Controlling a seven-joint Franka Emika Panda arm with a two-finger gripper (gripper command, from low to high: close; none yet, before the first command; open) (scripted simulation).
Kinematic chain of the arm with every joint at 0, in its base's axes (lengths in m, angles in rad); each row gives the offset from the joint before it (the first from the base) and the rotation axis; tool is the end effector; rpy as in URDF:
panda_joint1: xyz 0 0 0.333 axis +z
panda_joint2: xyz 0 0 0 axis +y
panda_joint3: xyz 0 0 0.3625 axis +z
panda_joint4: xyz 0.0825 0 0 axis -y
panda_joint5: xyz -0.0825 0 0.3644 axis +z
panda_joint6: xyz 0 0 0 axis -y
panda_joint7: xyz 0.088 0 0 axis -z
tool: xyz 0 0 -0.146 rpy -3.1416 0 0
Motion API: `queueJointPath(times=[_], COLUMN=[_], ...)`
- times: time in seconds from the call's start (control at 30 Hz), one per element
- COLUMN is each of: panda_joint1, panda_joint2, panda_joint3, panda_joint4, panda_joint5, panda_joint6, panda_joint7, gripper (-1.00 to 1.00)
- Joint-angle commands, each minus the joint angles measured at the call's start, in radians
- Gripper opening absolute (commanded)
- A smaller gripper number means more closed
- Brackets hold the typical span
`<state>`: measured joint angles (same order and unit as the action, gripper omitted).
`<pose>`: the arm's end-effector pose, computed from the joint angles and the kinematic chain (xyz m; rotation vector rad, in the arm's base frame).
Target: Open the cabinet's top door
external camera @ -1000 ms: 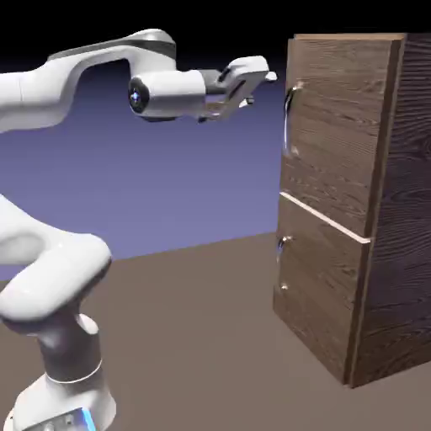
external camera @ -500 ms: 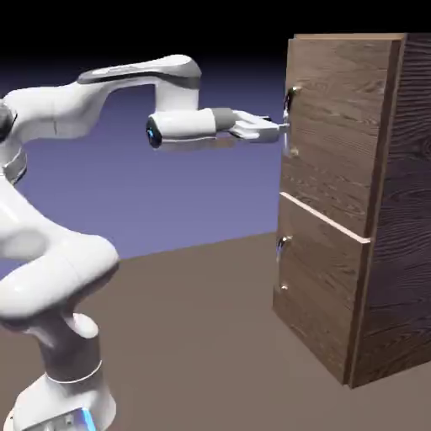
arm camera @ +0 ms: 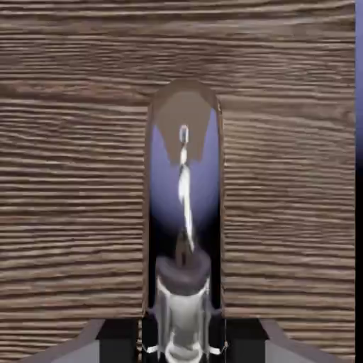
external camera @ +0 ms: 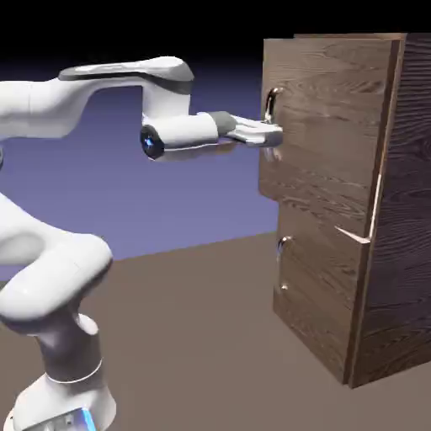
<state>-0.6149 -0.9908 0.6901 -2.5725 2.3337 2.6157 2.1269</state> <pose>0.3426 0.0979 0.5925 0.4281 1.5734 0.8066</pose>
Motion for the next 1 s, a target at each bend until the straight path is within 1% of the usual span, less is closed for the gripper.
queueJointPath(times=[0.0, 0.27, 0.5, 0.73, 0.97], panda_joint1=[0.026, 0.149, 0.165, 0.164, 0.213], panda_joint2=[-0.009, -0.085, -0.094, -0.004, 0.192], panda_joint3=[-0.036, -0.326, -0.580, -0.834, -1.079], panda_joint4=[-0.026, -0.179, -0.226, -0.179, -0.025], panda_joint5=[-0.032, -0.324, -0.587, -0.843, -1.071], panda_joint6=[-0.032, -0.300, -0.555, -0.830, -1.132], panda_joint7=[0.007, 0.056, 0.066, 0.035, -0.028], gripper=[-1.00, -1.00, -1.00, -1.00, -1.00])
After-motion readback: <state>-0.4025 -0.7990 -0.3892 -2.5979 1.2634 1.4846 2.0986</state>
